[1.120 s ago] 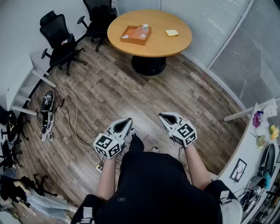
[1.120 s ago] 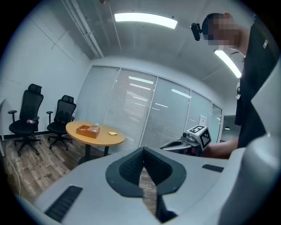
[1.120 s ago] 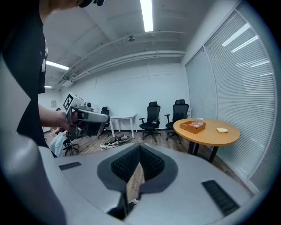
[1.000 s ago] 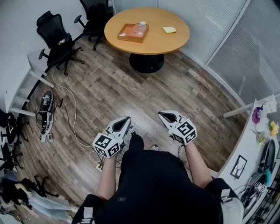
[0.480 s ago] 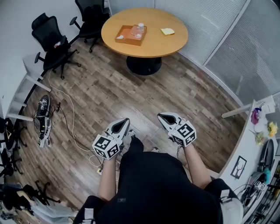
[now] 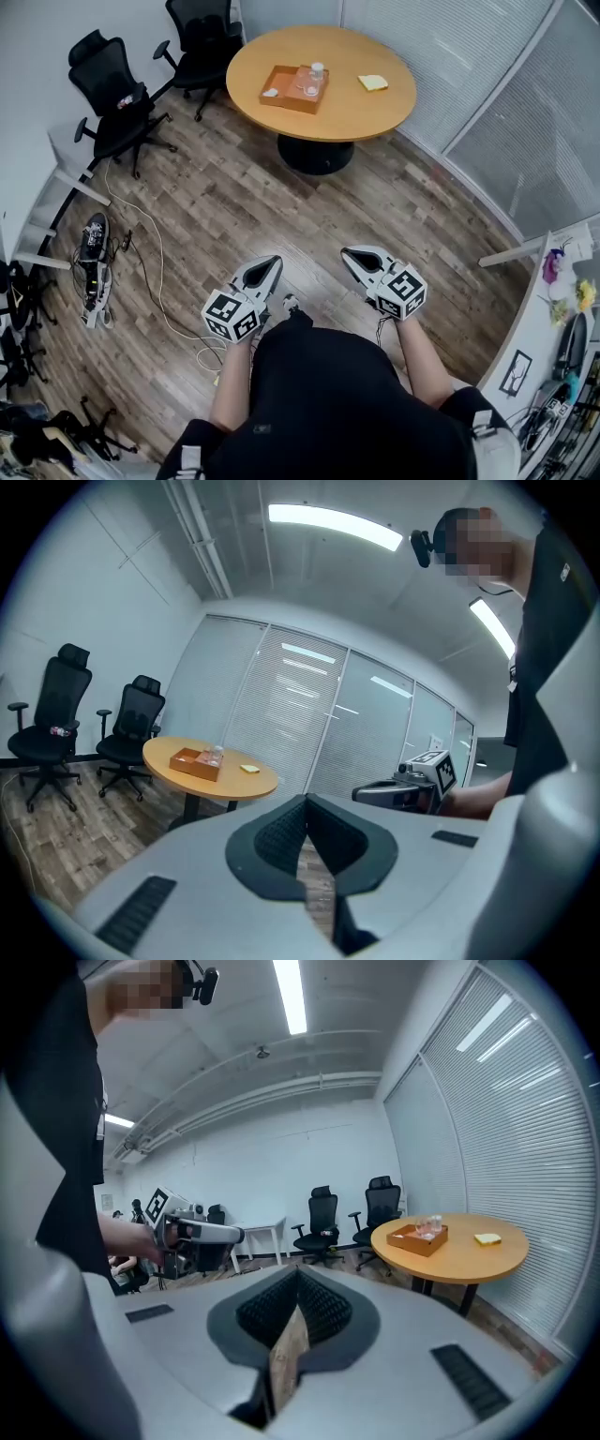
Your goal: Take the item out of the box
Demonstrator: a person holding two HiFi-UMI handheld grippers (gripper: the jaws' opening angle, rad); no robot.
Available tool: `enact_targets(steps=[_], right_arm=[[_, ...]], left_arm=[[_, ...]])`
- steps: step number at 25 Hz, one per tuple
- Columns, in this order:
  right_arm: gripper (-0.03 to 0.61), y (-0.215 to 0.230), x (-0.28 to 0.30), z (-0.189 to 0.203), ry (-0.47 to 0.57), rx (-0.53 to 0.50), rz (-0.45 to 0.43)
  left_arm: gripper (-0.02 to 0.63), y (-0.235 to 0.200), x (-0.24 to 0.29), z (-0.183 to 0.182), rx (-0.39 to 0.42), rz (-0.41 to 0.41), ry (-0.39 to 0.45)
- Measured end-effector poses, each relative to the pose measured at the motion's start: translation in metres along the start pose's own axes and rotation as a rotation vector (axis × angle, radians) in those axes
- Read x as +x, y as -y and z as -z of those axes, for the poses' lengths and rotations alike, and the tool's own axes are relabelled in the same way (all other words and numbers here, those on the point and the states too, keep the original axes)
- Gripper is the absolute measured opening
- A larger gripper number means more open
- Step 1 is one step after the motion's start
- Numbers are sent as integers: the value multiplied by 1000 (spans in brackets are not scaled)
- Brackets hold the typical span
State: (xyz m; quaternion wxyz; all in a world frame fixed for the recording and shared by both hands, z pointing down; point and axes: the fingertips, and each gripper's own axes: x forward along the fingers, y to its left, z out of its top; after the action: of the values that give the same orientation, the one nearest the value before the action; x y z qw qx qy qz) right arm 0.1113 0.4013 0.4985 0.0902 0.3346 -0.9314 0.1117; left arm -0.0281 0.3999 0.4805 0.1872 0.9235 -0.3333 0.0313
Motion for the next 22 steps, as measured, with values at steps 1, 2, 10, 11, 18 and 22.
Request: enact_targets(steps=[1, 2, 10, 11, 18, 22], right_arm=[[5, 3, 9, -2, -3, -3, 5], [5, 6, 17, -4, -7, -6, 10], [5, 16, 72, -11, -14, 8, 37], [5, 15, 77, -12, -15, 10, 37], [5, 25, 93, -10, -37, 14, 30], [5, 33, 104, -13, -52, 13, 24]], left_arm=[[6, -8, 2, -4, 0, 5, 3], [6, -17, 3, -7, 0, 10, 4], [6, -66, 8, -27, 15, 49, -7], [6, -71, 6, -27, 12, 48, -7], [6, -88, 0, -29, 10, 21, -19], [6, -102, -5, -30, 13, 1, -35]])
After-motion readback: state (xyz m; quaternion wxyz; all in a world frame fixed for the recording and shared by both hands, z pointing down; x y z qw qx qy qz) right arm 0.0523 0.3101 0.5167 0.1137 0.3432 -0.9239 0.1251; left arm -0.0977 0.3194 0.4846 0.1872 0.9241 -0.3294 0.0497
